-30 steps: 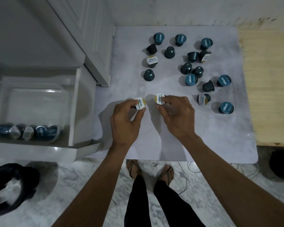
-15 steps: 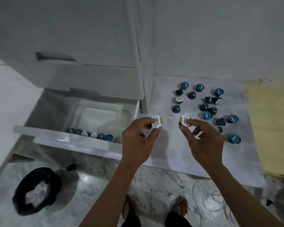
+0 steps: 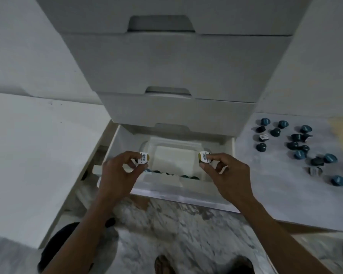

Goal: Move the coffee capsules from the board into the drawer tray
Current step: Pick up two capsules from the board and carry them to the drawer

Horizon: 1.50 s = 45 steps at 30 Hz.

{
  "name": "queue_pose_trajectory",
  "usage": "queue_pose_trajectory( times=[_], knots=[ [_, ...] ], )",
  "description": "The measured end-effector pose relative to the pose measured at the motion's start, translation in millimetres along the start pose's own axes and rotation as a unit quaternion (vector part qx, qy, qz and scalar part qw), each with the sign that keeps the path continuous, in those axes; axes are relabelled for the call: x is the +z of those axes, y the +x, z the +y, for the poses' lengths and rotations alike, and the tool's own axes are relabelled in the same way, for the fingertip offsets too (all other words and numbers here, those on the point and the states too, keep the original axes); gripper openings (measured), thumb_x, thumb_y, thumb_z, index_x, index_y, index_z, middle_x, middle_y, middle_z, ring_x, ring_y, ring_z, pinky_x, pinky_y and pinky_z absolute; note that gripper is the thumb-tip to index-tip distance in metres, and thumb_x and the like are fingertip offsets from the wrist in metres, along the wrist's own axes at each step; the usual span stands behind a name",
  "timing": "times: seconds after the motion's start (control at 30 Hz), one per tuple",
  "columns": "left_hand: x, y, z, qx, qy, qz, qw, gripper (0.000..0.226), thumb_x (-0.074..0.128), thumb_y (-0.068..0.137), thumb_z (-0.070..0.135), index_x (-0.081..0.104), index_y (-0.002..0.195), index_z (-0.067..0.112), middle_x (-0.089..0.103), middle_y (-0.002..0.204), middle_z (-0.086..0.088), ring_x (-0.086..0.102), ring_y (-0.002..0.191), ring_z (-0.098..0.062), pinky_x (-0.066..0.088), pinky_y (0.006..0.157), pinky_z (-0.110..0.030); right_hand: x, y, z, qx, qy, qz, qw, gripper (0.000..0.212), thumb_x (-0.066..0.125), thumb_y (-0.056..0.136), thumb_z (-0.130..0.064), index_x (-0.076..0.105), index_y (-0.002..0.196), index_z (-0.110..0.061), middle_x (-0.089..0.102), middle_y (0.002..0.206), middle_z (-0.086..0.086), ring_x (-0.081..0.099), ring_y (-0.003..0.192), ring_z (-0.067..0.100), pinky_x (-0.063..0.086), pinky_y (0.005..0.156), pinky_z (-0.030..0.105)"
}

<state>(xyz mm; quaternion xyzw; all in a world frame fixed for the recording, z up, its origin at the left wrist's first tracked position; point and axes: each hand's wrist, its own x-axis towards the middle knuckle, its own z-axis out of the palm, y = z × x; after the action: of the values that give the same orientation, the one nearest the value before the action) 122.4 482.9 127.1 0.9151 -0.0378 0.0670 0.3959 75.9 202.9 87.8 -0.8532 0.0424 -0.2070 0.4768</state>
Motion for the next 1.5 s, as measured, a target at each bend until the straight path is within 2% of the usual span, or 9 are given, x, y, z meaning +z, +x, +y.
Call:
queue_pose_trajectory(
  times=[0.17,0.3,0.47,0.67,0.83,1.1,1.2,1.37,1.5],
  knots=[
    [-20.0,42.0,-40.9,0.0,0.02,-0.074,0.997,0.016,0.083,0.074,0.026,0.071,0.085,0.026,0.065,0.068,0.011,0.06,0.071,-0.004,0.04,0.056,-0.006,49.1,6.9,-20.3,0.025,-0.019,-0.023,0.999,0.016,0.082,0.076,-0.026,0.075,0.09,-0.022,0.067,0.08,-0.022,0.058,0.061,0.015,0.041,0.057,0.008],
    [-4.1,71.8,-63.9,0.026,0.042,-0.152,0.987,0.017,0.082,0.074,0.027,0.071,0.086,0.022,0.072,0.077,0.005,0.062,0.063,-0.01,0.051,0.061,-0.025,80.7,26.4,-16.0,0.036,-0.025,-0.07,0.997,0.013,0.082,0.076,-0.024,0.074,0.086,-0.022,0.069,0.086,-0.024,0.055,0.053,0.014,0.046,0.057,0.018],
    [18.6,102.4,-81.6,0.037,0.084,-0.239,0.967,0.018,0.082,0.074,0.026,0.071,0.088,0.024,0.062,0.069,0.019,0.056,0.055,-0.003,0.043,0.06,-0.019,114.5,54.6,5.2,0.058,-0.051,-0.14,0.987,0.013,0.08,0.078,-0.029,0.073,0.087,-0.024,0.069,0.083,-0.025,0.055,0.049,0.008,0.044,0.054,0.018],
    [50.7,134.0,-98.7,0.076,0.109,-0.324,0.937,0.019,0.08,0.077,0.028,0.071,0.093,0.023,0.07,0.092,0.012,0.059,0.063,-0.003,0.05,0.068,-0.026,148.2,81.2,27.4,0.064,-0.109,-0.261,0.957,0.016,0.076,0.081,-0.034,0.072,0.095,-0.026,0.065,0.083,-0.023,0.048,0.056,-0.01,0.035,0.06,0.017],
    [72.7,141.3,-114.4,0.093,0.155,-0.389,0.903,0.022,0.077,0.079,0.03,0.069,0.098,0.023,0.07,0.099,0.006,0.058,0.085,-0.011,0.052,0.081,-0.035,164.8,86.0,34.4,0.058,-0.162,-0.354,0.919,0.021,0.073,0.083,-0.031,0.071,0.102,-0.023,0.064,0.088,-0.013,0.056,0.079,0.005,0.043,0.067,0.023],
    [87.4,149.7,-121.9,0.102,0.157,-0.397,0.899,0.02,0.08,0.077,0.026,0.068,0.093,0.019,0.07,0.093,-0.001,0.055,0.066,-0.008,0.056,0.075,-0.038,182.9,83.3,44.0,0.049,-0.157,-0.382,0.91,0.02,0.072,0.084,-0.021,0.07,0.104,-0.018,0.068,0.096,0.0,0.058,0.082,0.011,0.051,0.076,0.033],
    [90.5,147.8,-126.2,0.095,0.16,-0.407,0.894,0.021,0.08,0.076,0.027,0.067,0.092,0.02,0.071,0.094,-0.002,0.06,0.076,-0.013,0.056,0.077,-0.039,185.4,80.7,47.5,0.053,-0.16,-0.388,0.906,0.018,0.072,0.083,-0.02,0.068,0.1,-0.017,0.067,0.095,0.0,0.061,0.083,0.016,0.053,0.076,0.037],
    [89.1,148.2,-125.9,0.076,0.159,-0.413,0.893,0.02,0.082,0.075,0.022,0.065,0.085,0.019,0.069,0.09,-0.002,0.051,0.058,0.0,0.058,0.072,-0.037,184.0,81.0,48.6,0.045,-0.155,-0.396,0.904,0.016,0.072,0.082,-0.015,0.067,0.098,-0.014,0.066,0.094,0.002,0.058,0.08,0.016,0.052,0.074,0.036],
    [86.1,146.2,-128.3,0.078,0.185,-0.423,0.884,0.02,0.08,0.074,0.02,0.066,0.089,0.021,0.067,0.099,-0.001,0.058,0.081,-0.013,0.054,0.077,-0.035,181.7,79.9,49.2,0.044,-0.152,-0.402,0.902,0.017,0.069,0.081,-0.007,0.068,0.097,-0.012,0.065,0.093,0.001,0.054,0.078,0.013,0.051,0.074,0.034]
  ],
)
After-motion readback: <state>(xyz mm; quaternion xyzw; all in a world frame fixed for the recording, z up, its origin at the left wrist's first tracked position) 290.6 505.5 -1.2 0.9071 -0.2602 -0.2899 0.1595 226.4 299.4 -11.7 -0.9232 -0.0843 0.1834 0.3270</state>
